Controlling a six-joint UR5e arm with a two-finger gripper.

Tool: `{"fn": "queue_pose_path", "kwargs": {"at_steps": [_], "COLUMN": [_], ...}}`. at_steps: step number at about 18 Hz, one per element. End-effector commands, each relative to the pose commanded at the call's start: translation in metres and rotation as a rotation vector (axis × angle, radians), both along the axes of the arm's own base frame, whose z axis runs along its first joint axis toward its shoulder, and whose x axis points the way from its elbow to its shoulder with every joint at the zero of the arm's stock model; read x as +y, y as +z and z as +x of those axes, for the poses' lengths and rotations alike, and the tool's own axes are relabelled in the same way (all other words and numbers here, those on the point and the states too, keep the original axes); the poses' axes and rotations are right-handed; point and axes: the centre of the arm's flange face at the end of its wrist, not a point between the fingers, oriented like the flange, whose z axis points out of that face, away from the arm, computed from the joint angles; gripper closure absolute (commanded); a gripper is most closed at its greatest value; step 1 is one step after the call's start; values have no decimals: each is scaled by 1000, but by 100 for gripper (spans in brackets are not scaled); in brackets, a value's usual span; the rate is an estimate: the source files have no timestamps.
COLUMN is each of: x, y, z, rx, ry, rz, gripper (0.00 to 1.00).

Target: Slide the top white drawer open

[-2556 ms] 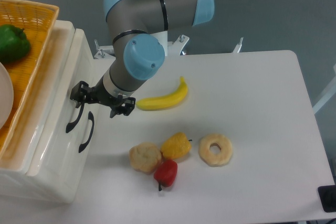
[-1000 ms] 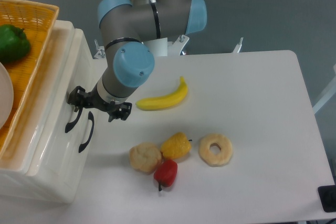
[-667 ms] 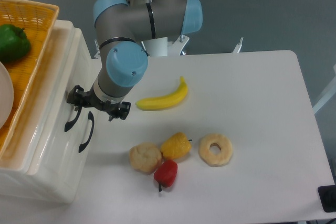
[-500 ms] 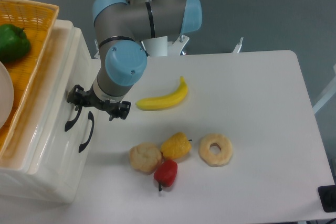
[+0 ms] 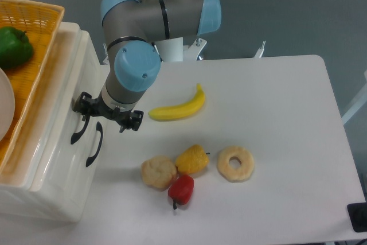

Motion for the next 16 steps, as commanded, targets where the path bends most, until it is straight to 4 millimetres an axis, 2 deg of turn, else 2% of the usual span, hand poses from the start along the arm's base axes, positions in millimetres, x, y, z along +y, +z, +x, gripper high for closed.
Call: {"fn": "queue_pose_path", "kwargs": {"at_steps": [16], "x": [1], "y": [8], "z": [-8], "rx": [43], "ry": [0], "rz": [18], "gripper": [0]}}
